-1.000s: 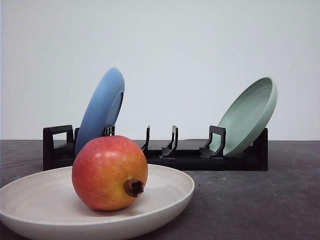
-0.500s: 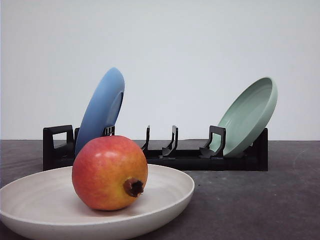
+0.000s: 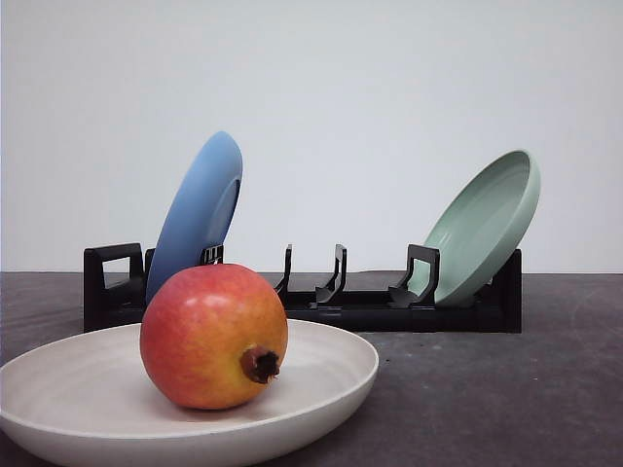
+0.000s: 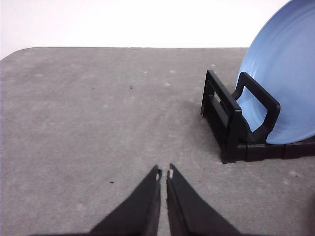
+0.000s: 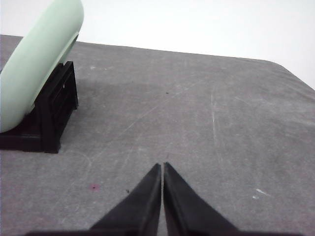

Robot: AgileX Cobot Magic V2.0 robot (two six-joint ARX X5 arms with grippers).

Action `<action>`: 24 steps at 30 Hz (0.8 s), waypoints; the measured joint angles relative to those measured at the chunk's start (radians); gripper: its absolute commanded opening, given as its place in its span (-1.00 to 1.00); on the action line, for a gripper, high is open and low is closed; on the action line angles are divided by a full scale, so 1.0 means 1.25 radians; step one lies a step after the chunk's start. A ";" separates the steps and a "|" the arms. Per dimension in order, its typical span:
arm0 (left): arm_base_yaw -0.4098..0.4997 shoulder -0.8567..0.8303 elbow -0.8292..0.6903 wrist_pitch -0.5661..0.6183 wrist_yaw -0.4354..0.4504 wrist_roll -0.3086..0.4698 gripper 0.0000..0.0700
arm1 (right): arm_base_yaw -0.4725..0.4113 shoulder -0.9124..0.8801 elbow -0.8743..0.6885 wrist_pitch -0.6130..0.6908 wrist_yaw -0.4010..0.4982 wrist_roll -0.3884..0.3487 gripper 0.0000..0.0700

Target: Place pomegranate in white plate

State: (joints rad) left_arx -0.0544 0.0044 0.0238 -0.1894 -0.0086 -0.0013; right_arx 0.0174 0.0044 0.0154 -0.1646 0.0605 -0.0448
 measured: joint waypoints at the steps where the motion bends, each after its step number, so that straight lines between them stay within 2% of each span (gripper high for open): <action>1: 0.000 0.000 0.000 0.000 0.000 0.000 -1.00 | 0.000 0.000 0.000 0.000 0.000 0.000 -1.00; 24: 0.000 0.000 0.000 0.000 0.000 0.000 -1.00 | 0.000 0.000 0.000 0.000 0.000 0.000 -1.00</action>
State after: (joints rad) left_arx -0.0544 0.0044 0.0238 -0.1894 -0.0086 -0.0013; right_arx 0.0174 0.0044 0.0154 -0.1642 0.0605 -0.0448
